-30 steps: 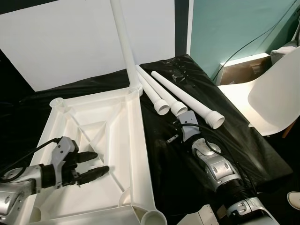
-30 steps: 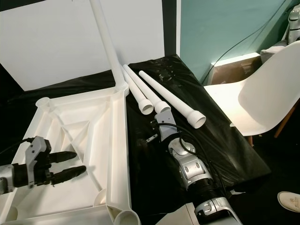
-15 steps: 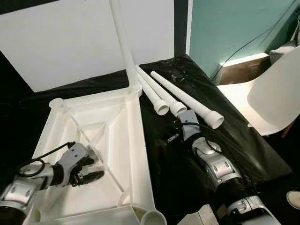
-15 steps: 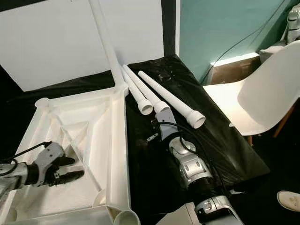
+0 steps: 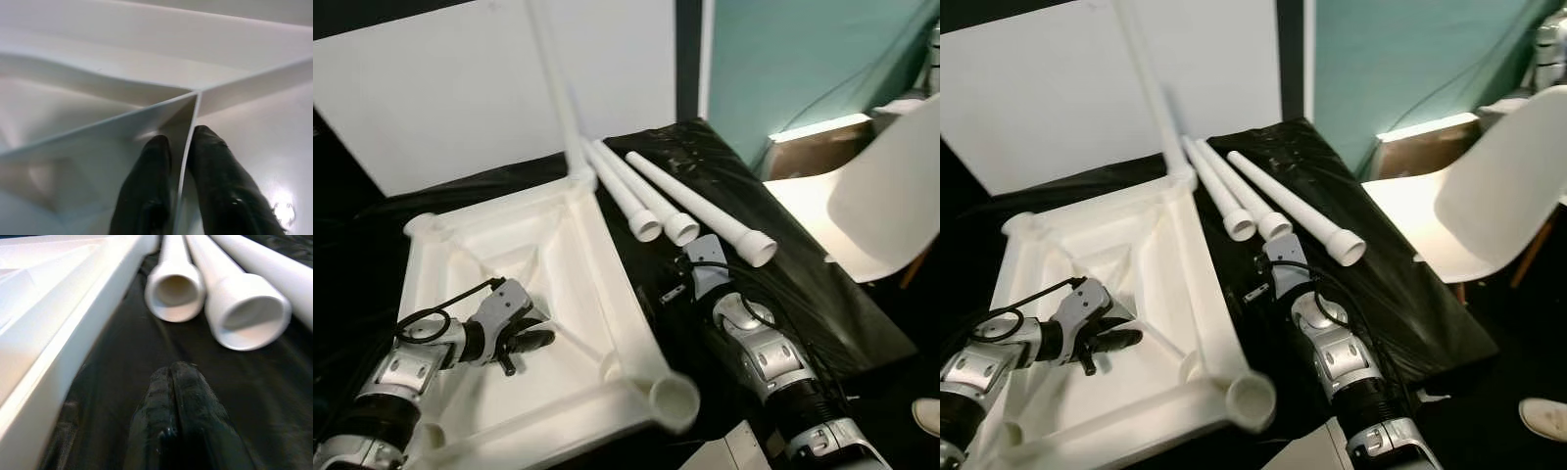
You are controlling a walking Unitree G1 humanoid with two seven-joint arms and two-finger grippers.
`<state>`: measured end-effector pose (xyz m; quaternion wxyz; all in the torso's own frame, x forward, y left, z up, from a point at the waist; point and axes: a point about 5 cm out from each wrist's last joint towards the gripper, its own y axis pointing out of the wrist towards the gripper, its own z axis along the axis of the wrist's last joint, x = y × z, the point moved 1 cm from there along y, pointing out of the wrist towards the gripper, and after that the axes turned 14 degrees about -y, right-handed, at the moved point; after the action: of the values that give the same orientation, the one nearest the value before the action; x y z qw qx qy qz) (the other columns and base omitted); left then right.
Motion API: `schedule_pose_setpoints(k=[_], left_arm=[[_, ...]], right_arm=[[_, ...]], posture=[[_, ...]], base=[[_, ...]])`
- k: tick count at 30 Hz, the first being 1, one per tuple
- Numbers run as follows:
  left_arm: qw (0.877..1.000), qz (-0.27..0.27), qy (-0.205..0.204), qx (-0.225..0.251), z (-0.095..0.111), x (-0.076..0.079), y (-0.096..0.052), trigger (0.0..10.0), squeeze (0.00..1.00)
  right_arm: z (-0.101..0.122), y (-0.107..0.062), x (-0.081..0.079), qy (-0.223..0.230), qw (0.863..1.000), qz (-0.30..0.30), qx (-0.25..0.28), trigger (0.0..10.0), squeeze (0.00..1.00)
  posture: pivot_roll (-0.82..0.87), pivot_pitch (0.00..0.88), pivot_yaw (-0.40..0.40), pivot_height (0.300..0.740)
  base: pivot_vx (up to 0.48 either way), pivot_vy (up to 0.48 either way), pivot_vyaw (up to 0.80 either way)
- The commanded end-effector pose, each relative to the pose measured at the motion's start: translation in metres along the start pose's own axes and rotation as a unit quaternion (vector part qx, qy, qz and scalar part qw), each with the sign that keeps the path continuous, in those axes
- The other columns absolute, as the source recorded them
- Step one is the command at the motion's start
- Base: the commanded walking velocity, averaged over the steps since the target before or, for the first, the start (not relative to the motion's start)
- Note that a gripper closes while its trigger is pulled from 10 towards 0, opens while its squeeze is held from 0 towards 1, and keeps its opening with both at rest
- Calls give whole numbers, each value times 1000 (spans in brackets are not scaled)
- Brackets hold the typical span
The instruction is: Building children table
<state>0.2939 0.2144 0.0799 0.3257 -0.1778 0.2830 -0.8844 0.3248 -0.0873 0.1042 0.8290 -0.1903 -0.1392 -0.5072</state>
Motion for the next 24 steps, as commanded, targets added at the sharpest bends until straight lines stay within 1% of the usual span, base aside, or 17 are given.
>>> schedule_pose_setpoints(k=[1, 3, 5, 6, 10, 11, 12, 13, 14, 15, 16, 17, 19, 21, 22, 23, 24], left_arm=[[978, 206, -42, 0, -19, -27, -3, 0, 0], [976, 213, -42, 2, -17, -29, -2, 0, 0], [974, 224, -31, 10, -9, -31, 3, 0, 0], [974, 224, -31, 10, -9, -31, 3, 0, 0], [974, 227, -2, 16, 0, -31, 9, 0, 0], [975, 222, 6, 19, 3, -31, 10, 2196, 0], [975, 222, 6, 19, 3, -31, 10, 2196, 0], [977, 212, 14, 25, 6, -30, 11, 4667, 0], [977, 212, 14, 25, 6, -30, 11, 4667, 0], [979, 201, 20, 32, 7, -28, 10, 10000, 0], [982, 186, 28, 35, 7, -26, 10, 10000, 749], [985, 168, 31, 36, 5, -23, 8, 10000, 1000], [987, 156, 32, 36, 3, -22, 7, 10000, 1000], [988, 131, 47, 61, 8, -16, 0, 10000, 1000], [988, 131, 47, 61, 8, -16, 0, 10000, 1000], [988, 123, 57, 73, 11, -14, -2, 10000, 27], [988, 104, 52, 104, 19, -10, -8, 10000, 27]], right_arm=[[3, 0, -5, 1, 1000, 6, 3, 10000, 0], [3, 0, -5, 2, 1000, 6, 3, 10000, 0], [3, 1, -6, 2, 1000, 7, 3, 10000, 0], [3, 1, -6, 2, 1000, 7, 3, 10000, 0], [4, 1, -7, 2, 1000, 9, 4, 10000, 0], [4, 1, -7, 3, 1000, 9, 4, 10000, 0], [4, 1, -7, 3, 1000, 9, 4, 10000, 0], [4, 1, -7, 3, 1000, 9, 4, 10000, 0], [4, 1, -7, 3, 1000, 9, 4, 10000, 0], [4, 0, -7, 3, 1000, 8, 3, 10000, 0], [4, 0, -7, 3, 1000, 7, 3, 10000, 0], [3, 0, -7, 3, 1000, 6, 2, 10000, 0], [3, 0, -7, 4, 1000, 5, 1, 10000, 0], [3, 0, -7, 3, 1000, 5, 2, 10000, 0], [3, 0, -7, 3, 1000, 5, 2, 10000, 0], [3, -1, -7, 3, 1000, 5, 2, 10000, 0], [4, -1, -7, 3, 1000, 4, 3, 10000, 0]], posture=[[-86, 0, 114, 740], [-86, 0, 114, 740], [-86, 0, 113, 740], [-86, 0, 113, 740], [-88, 0, 114, 740], [-88, 0, 114, 740], [-88, 0, 114, 740], [-88, 0, 114, 740], [-88, 0, 114, 740], [-94, 0, 119, 740], [-94, 0, 119, 740], [-93, 0, 119, 740], [-93, 0, 119, 740], [-91, 0, 119, 740], [-91, 0, 119, 740], [-92, 0, 119, 740], [-93, 0, 120, 740]], base=[[0, 0, 0], [0, 0, 0], [0, 0, 0], [0, 0, 0], [0, 0, 0], [0, 0, 0], [0, 0, 0], [0, 0, 0], [0, 0, 0], [0, 0, 0], [0, 0, 0], [0, 0, 0], [0, 0, 0], [0, 0, 0], [0, 0, 0], [0, 0, 0], [0, 0, 0]])
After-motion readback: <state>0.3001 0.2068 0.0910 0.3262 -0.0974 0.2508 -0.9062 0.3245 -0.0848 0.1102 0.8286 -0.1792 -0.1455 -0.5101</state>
